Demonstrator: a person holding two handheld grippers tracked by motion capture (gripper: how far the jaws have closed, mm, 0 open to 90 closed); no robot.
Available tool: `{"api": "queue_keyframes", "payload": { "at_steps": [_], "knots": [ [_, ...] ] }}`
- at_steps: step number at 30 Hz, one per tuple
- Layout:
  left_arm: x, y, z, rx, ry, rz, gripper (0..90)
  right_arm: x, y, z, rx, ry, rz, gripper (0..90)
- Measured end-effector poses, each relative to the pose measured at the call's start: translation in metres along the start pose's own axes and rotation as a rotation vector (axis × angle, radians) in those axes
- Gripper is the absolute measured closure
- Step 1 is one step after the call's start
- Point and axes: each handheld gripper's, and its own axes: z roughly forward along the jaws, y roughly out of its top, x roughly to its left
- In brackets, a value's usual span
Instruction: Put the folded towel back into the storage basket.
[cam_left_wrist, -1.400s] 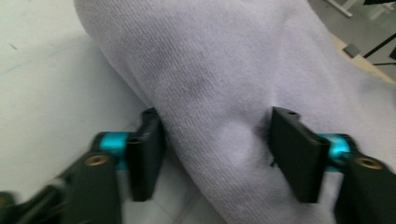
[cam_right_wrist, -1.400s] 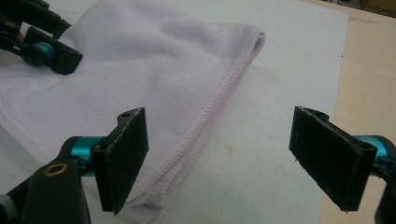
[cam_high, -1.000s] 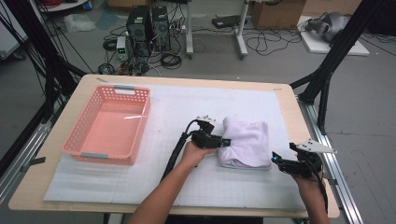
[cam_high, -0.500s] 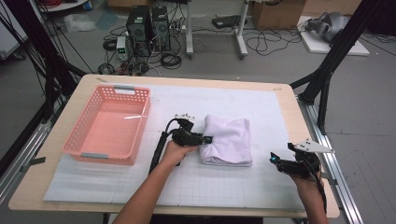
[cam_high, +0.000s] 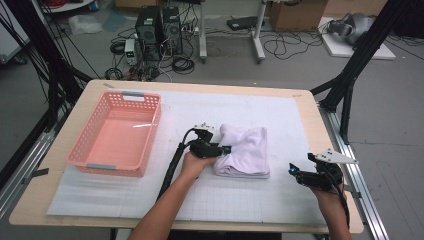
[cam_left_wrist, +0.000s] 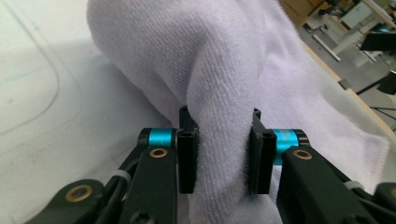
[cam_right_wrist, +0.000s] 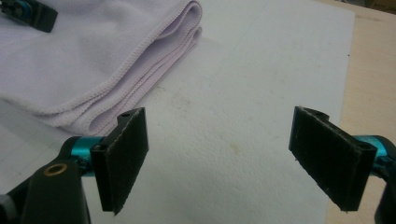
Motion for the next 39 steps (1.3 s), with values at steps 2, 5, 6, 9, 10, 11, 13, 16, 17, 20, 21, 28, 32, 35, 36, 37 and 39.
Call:
{"api": "queue_keyframes", "payload": {
  "at_steps": [2,5,6,9,10,11,13,16,17,20,21,28,32,35,36,37,39],
  "knots": [
    [-0.003,0.002,-0.003,-0.026,-0.013,0.046,71.5,0.0,0.0,0.0,-0.001,0.002,0.002,18.5],
    [-0.009,0.005,-0.01,-0.078,-0.037,0.134,71.9,0.001,0.0,0.0,0.006,0.003,0.007,18.5],
    [-0.011,0.006,-0.012,-0.09,-0.042,0.152,71.9,0.001,0.0,0.0,0.005,0.003,0.008,18.5],
    [-0.016,0.009,-0.022,-0.126,-0.053,0.235,72.0,0.001,0.0,0.0,0.002,0.004,0.008,18.5],
    [-0.017,0.01,-0.025,-0.137,-0.054,0.256,72.1,0.001,0.0,0.0,0.002,0.003,0.005,18.5],
    [-0.018,0.011,-0.028,-0.147,-0.054,0.276,72.1,0.001,0.0,0.001,0.002,0.003,0.006,18.5],
    [-0.02,0.012,-0.036,-0.176,-0.061,0.308,72.2,0.002,0.0,0.001,0.002,0.007,0.005,18.5],
    [-0.02,0.013,-0.049,-0.211,-0.065,0.346,72.4,0.002,0.001,0.001,0.0,0.009,0.003,18.5],
    [-0.02,0.014,-0.053,-0.224,-0.065,0.35,72.4,0.002,0.001,0.001,-0.002,0.01,0.0,18.5],
    [-0.02,0.015,-0.064,-0.246,-0.061,0.363,72.4,0.003,0.001,0.002,-0.001,0.009,-0.003,18.5],
    [-0.02,0.015,-0.064,-0.246,-0.061,0.363,72.4,0.003,0.001,0.002,-0.001,0.009,-0.003,18.5],
    [-0.011,0.019,-0.099,-0.318,-0.023,0.362,72.5,0.004,0.001,0.002,0.0,0.015,0.001,18.5],
    [-0.007,0.023,-0.117,-0.354,-0.007,0.365,72.5,0.005,0.002,0.003,-0.004,0.014,-0.006,18.5],
    [-0.005,0.025,-0.129,-0.369,0.009,0.369,72.5,0.005,0.002,0.003,-0.003,0.013,-0.005,18.5],
    [-0.004,0.026,-0.133,-0.376,0.012,0.368,72.5,0.005,0.002,0.003,-0.006,0.012,-0.005,18.5],
    [-0.002,0.027,-0.138,-0.387,0.019,0.369,72.5,0.005,0.002,0.003,-0.006,0.011,-0.005,18.5],
    [0.0,0.028,-0.145,-0.4,0.029,0.367,72.5,0.005,0.002,0.002,-0.01,0.01,0.001,18.5]
  ]
}}
